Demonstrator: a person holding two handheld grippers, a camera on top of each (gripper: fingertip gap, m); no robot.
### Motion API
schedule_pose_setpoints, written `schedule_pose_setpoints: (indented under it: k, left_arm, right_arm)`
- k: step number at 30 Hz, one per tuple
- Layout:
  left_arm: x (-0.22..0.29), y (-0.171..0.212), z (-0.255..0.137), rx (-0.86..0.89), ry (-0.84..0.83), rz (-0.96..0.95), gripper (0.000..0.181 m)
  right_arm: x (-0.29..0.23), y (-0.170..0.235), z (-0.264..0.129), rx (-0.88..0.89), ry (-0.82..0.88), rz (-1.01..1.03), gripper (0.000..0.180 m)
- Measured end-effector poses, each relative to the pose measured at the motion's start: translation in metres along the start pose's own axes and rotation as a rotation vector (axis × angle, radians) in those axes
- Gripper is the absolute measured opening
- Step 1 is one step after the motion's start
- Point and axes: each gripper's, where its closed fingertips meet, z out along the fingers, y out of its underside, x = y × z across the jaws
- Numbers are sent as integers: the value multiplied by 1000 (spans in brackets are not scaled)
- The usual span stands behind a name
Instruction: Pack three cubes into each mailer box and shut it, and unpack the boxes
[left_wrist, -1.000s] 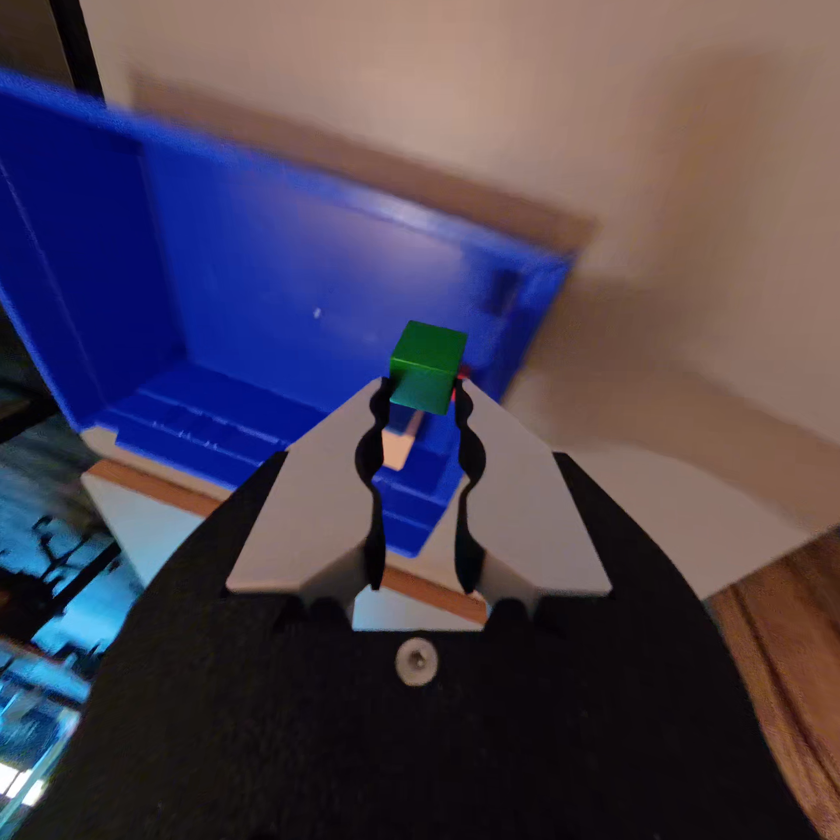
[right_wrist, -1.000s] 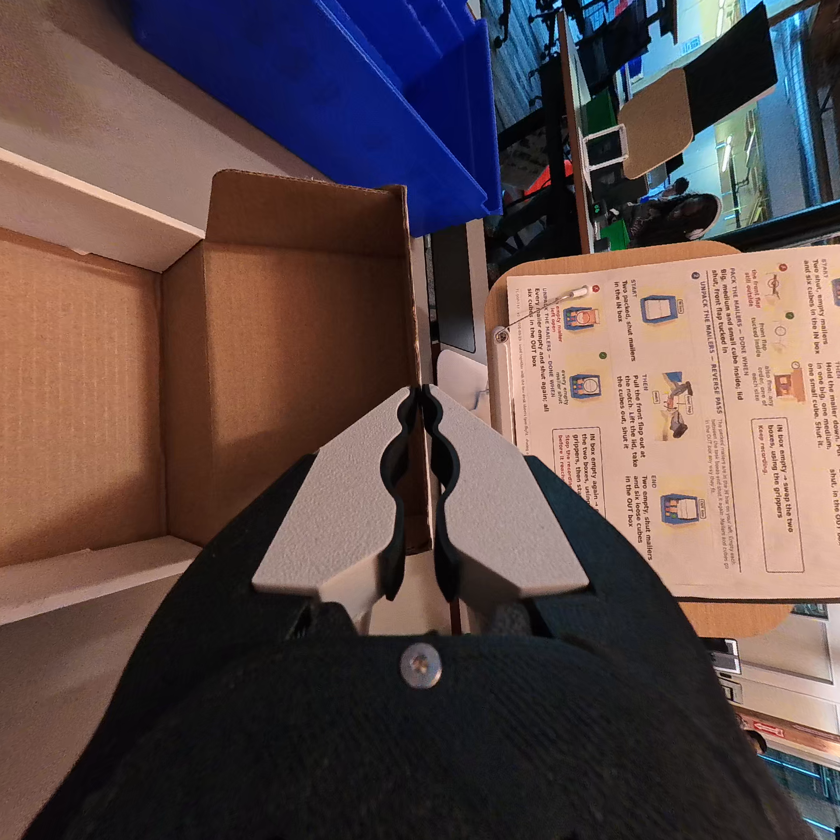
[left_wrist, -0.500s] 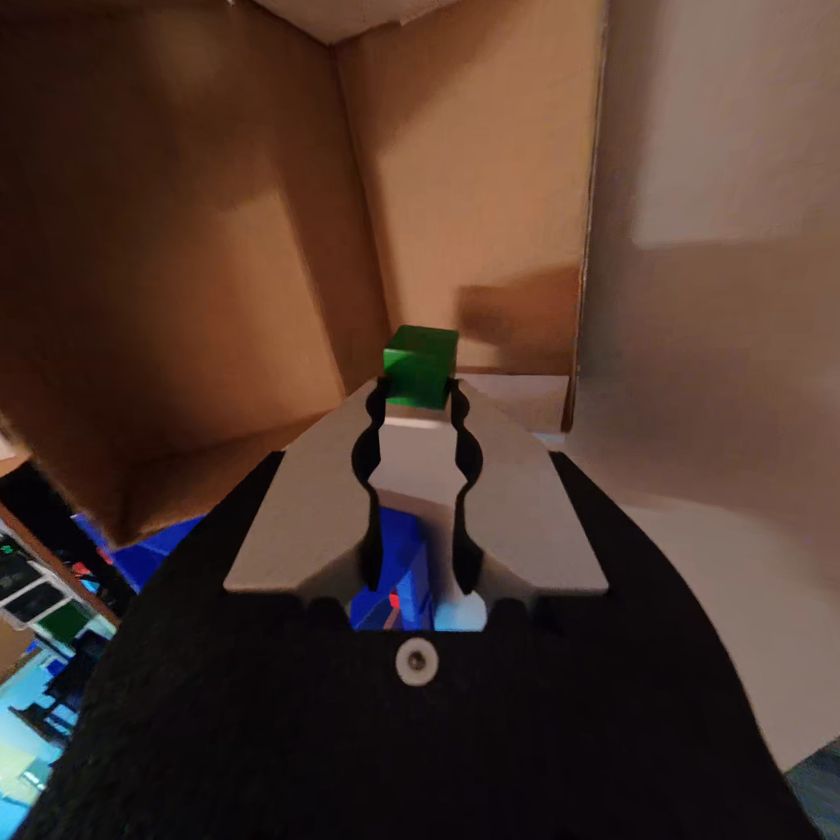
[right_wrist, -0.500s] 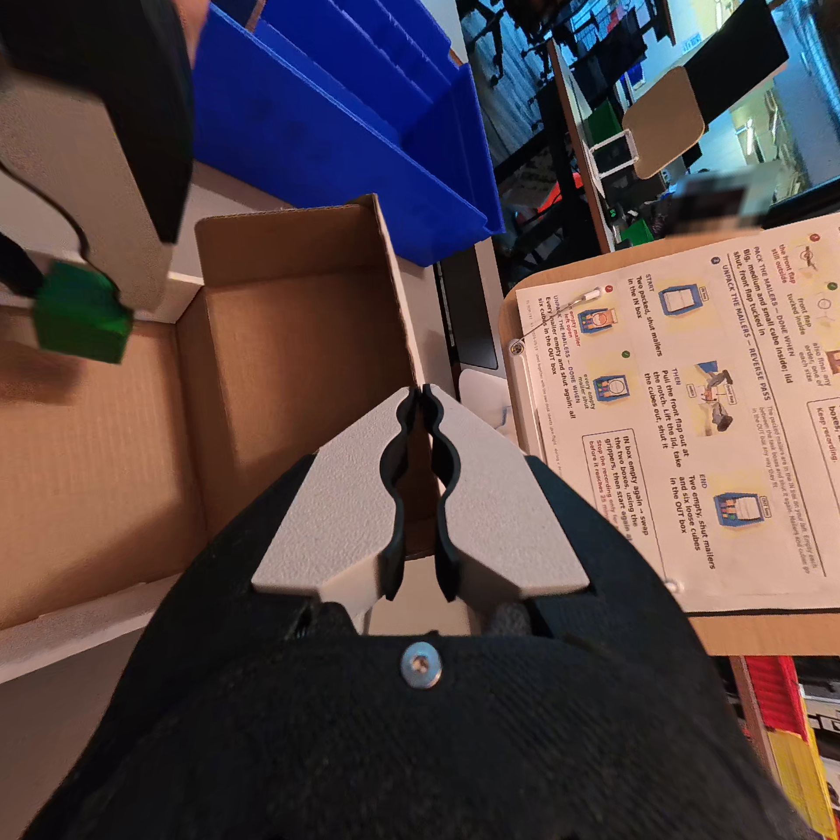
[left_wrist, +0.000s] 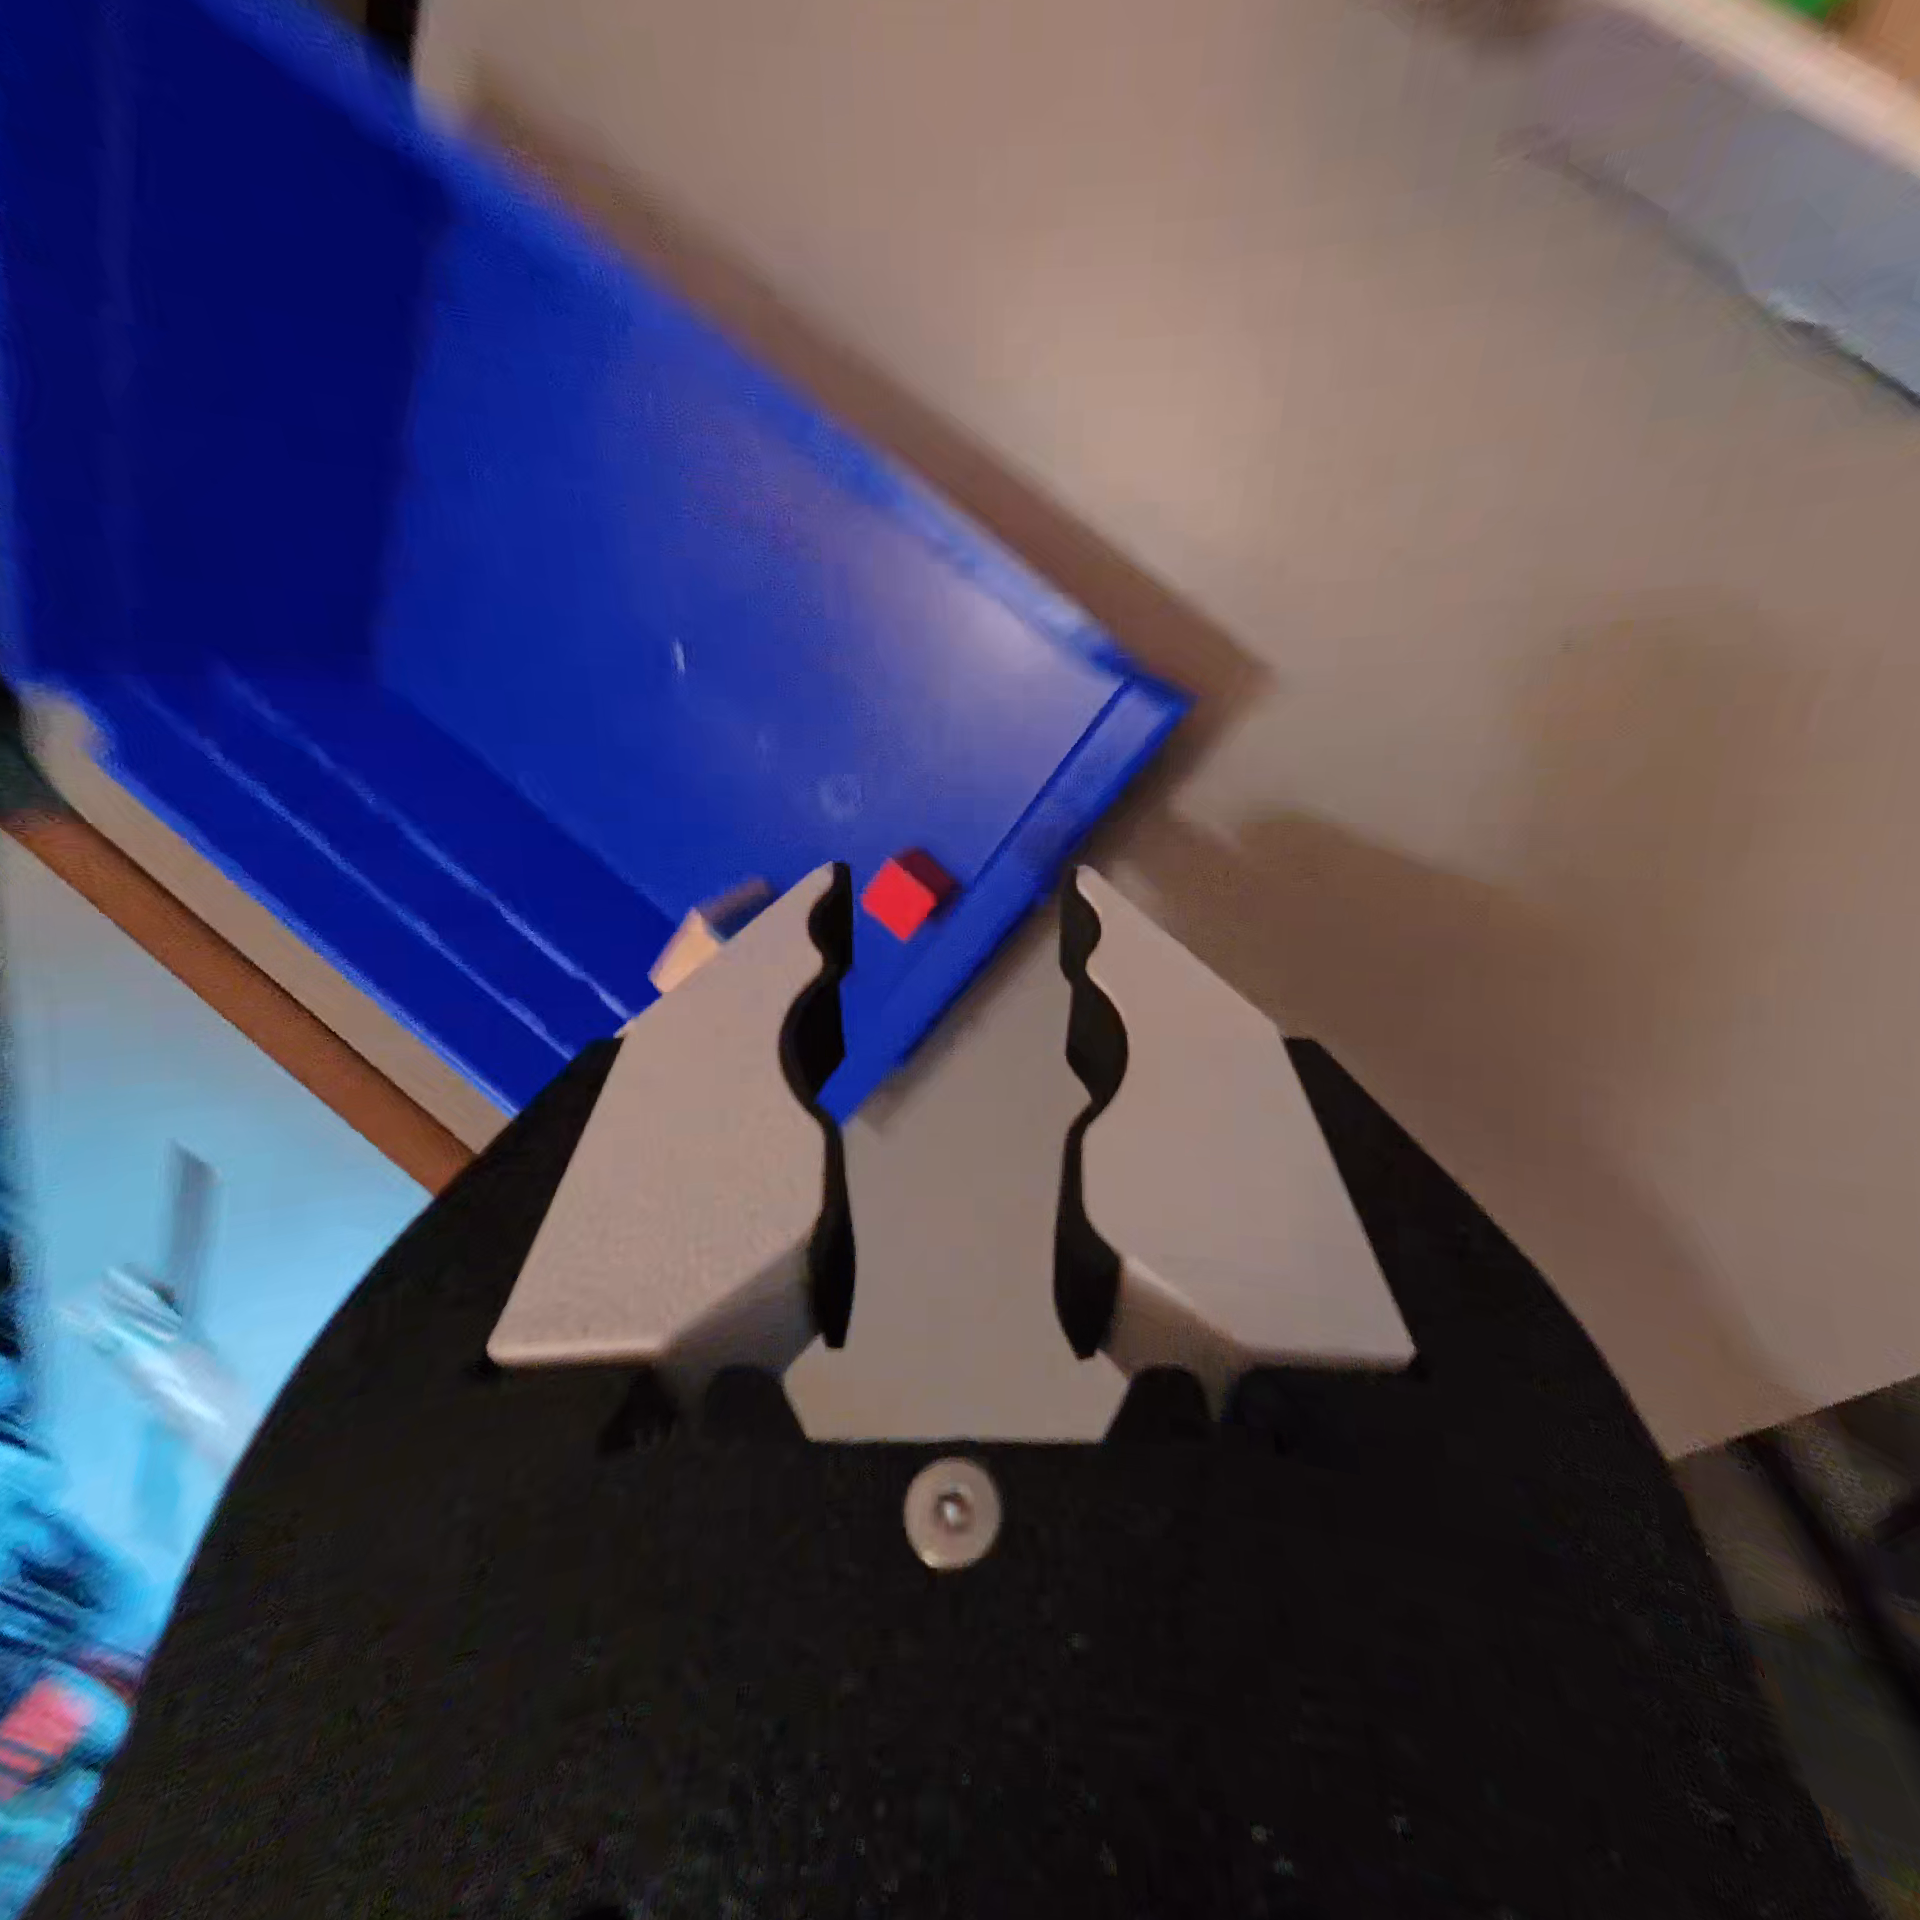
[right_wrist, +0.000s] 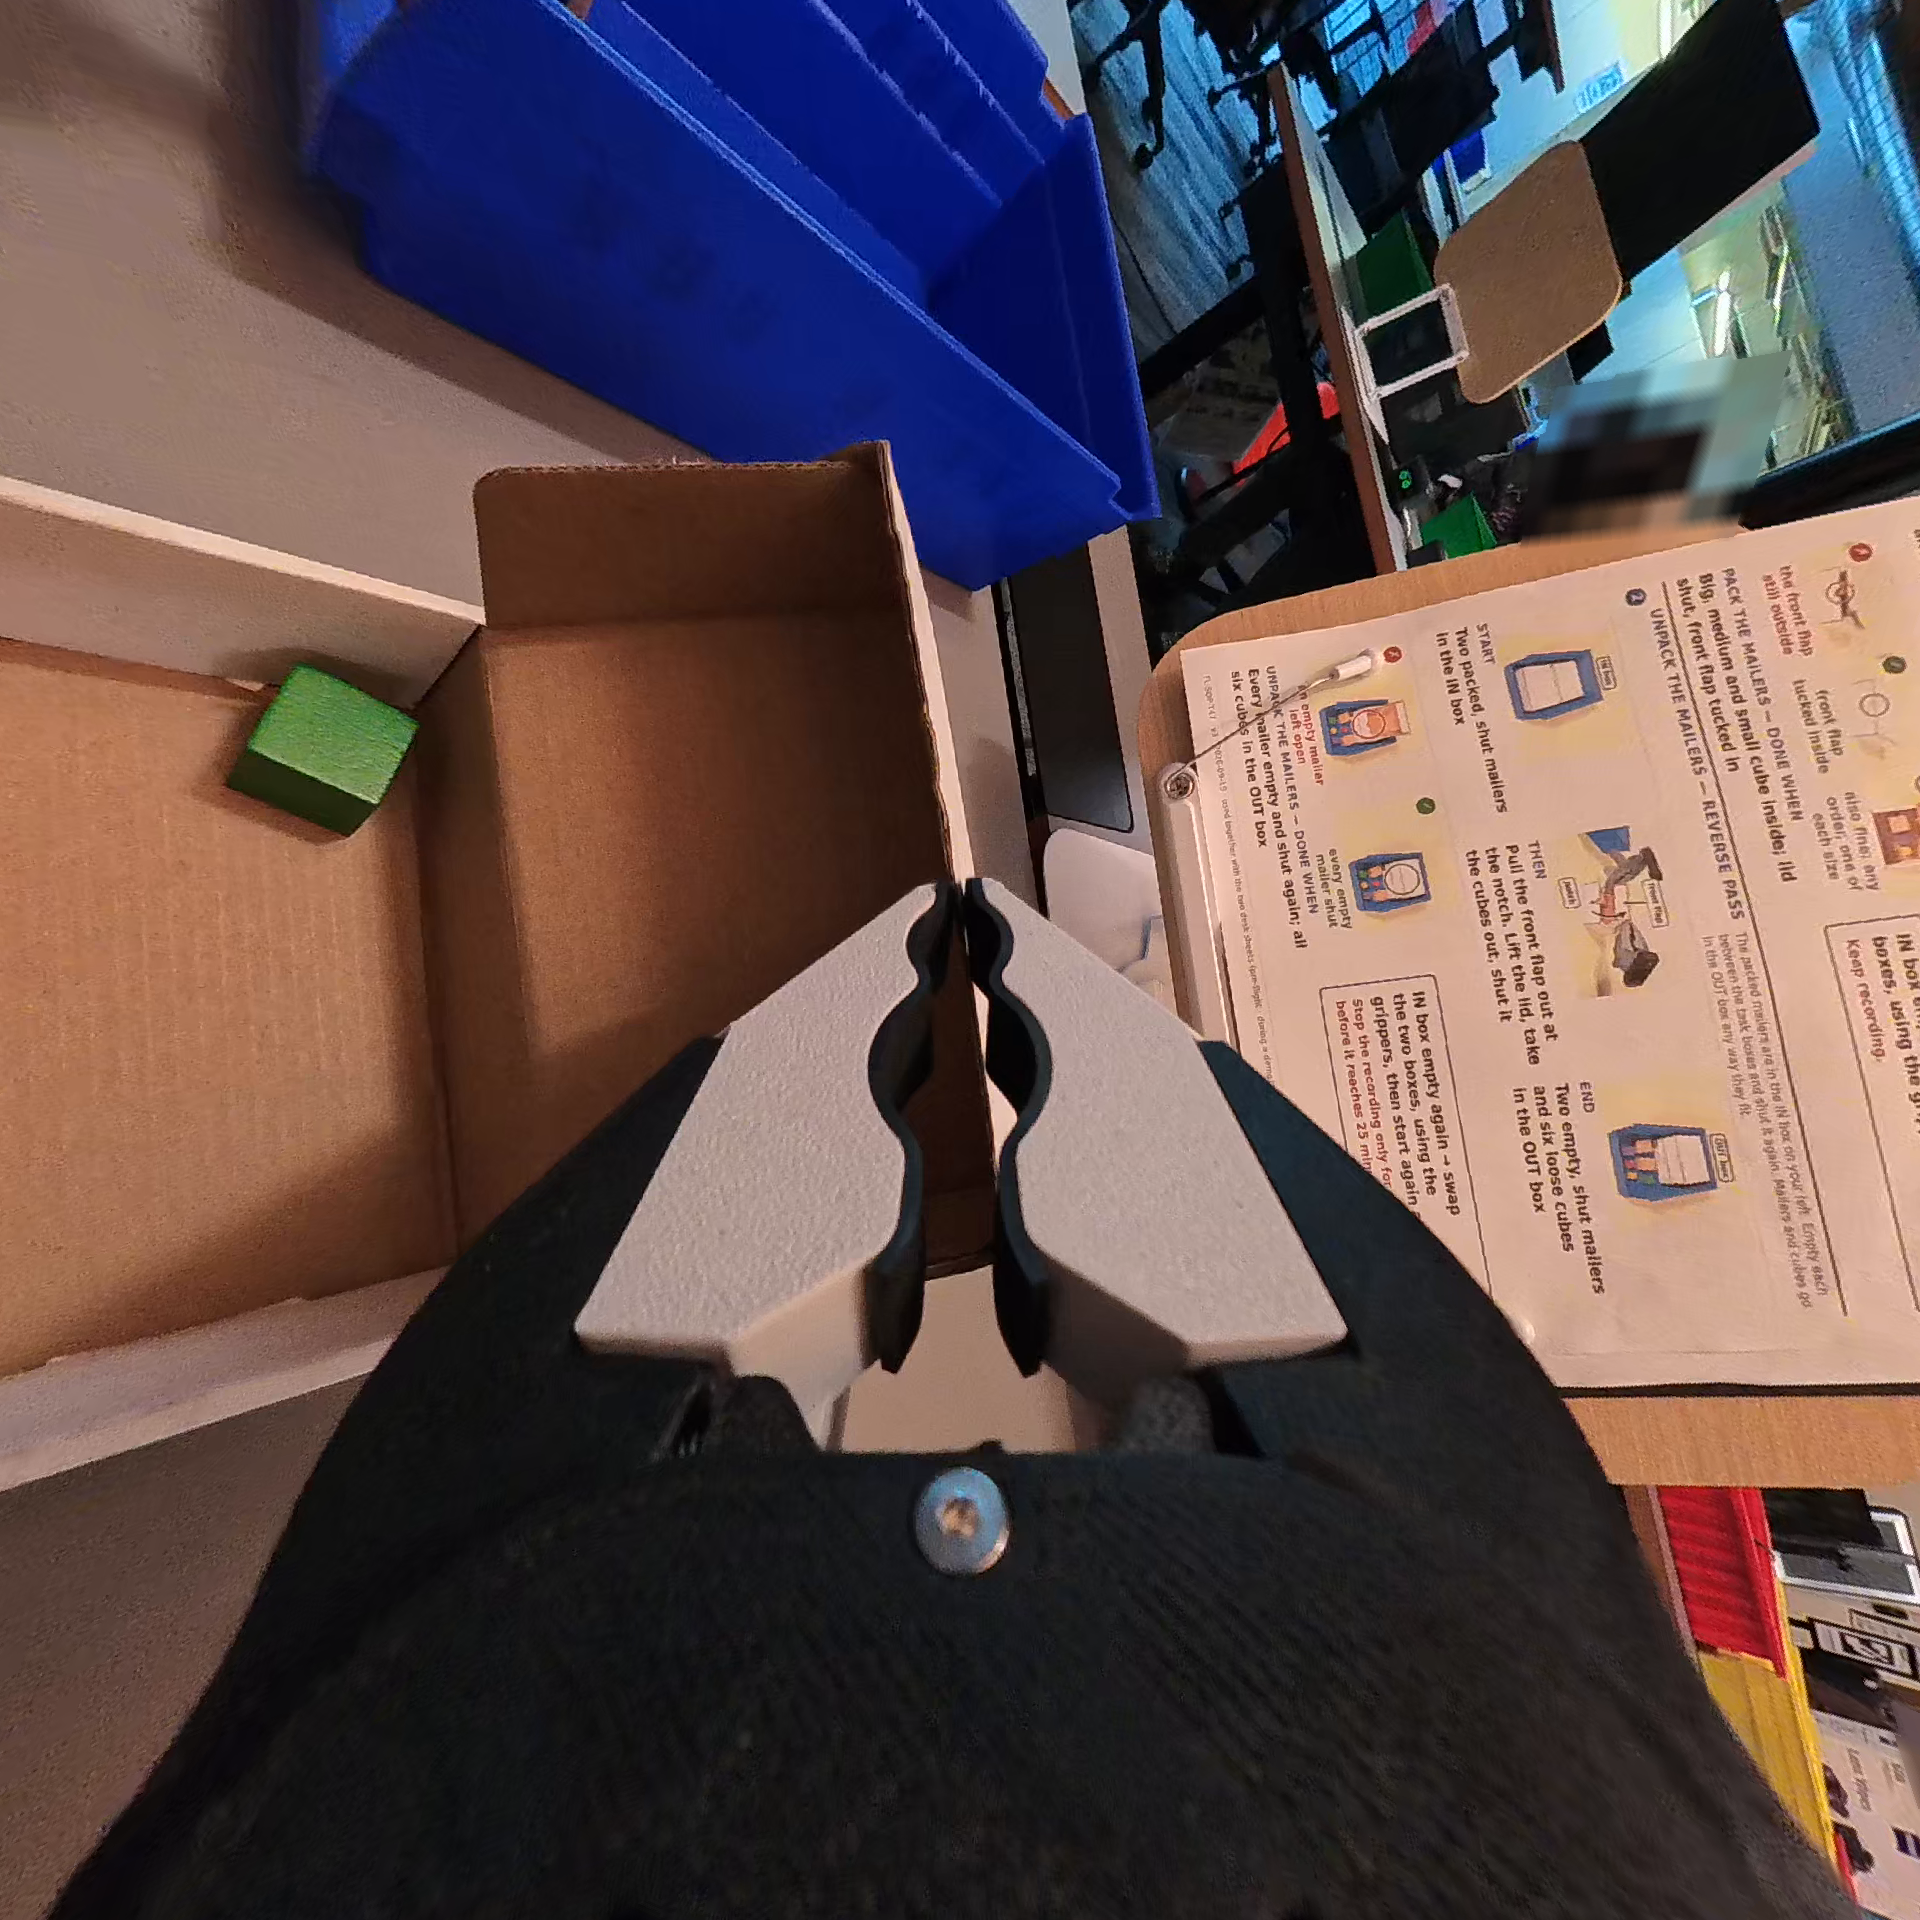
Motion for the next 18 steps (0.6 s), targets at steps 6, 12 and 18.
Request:
schedule_pose_setpoints:
  k: [6, 12, 18]
  left_arm:
    - [-20, 44, 48, -228, 118, -448, 38]
    - [-24, 46, 69, -326, 267, -733, 45]
    - [-17, 70, 83, -468, 313, -896, 49]
  right_arm:
    - [-1, 0, -1, -15, 1, -20, 1]
    - [-1, 0, 0, -21, 0, -24, 1]
    - [-1, -2, -2, -25, -2, -35, 1]
